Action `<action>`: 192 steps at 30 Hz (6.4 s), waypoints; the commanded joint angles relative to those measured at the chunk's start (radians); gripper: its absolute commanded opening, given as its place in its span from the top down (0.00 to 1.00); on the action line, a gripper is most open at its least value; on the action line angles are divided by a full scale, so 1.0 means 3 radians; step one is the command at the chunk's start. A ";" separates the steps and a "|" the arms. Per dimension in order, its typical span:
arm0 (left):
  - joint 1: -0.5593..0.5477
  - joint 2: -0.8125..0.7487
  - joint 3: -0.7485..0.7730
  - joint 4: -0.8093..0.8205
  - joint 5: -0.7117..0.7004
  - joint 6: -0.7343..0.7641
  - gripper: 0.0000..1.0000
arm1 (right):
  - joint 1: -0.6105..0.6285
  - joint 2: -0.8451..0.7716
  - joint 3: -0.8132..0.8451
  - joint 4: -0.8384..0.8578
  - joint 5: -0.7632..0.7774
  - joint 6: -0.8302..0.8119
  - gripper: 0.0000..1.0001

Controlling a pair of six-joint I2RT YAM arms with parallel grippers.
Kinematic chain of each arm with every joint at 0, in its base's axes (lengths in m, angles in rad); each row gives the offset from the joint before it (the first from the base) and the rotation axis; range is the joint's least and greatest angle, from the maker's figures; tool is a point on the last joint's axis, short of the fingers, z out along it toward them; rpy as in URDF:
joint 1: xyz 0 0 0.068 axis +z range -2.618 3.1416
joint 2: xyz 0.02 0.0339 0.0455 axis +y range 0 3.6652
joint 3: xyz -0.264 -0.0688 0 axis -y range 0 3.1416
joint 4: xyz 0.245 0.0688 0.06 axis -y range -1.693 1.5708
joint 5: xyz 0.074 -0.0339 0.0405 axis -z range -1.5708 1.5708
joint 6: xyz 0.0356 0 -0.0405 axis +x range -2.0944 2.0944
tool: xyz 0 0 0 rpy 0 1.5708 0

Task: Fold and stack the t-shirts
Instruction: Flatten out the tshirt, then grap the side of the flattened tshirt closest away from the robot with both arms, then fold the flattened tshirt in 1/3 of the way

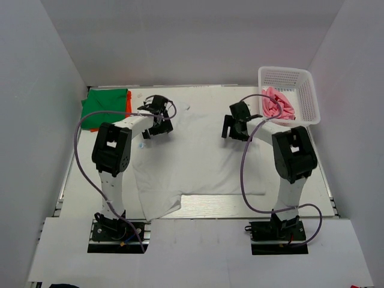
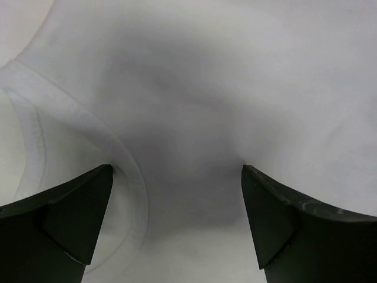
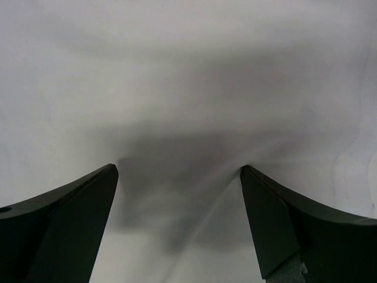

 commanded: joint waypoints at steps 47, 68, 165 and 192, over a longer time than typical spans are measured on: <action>0.0116 -0.3567 -0.3498 -0.0410 0.1014 -0.1205 0.32 | -0.0085 -0.2717 -0.1801 -0.0039 0.0015 0.0732 0.10; 0.0116 -0.3684 -0.3324 -0.0512 0.1254 -0.1047 1.00 | -0.0279 -0.1838 -0.1790 -0.0295 0.0067 0.0609 0.32; 0.0223 -0.0652 -0.0536 0.0495 0.0657 -0.0008 0.00 | -0.0576 -0.1219 -0.0921 -0.0265 -0.0097 0.0696 0.10; 0.0157 -0.3525 -0.2446 -0.0395 0.0415 -0.0715 0.00 | -0.0366 -0.2691 -0.1623 -0.0786 -0.0190 0.0594 0.10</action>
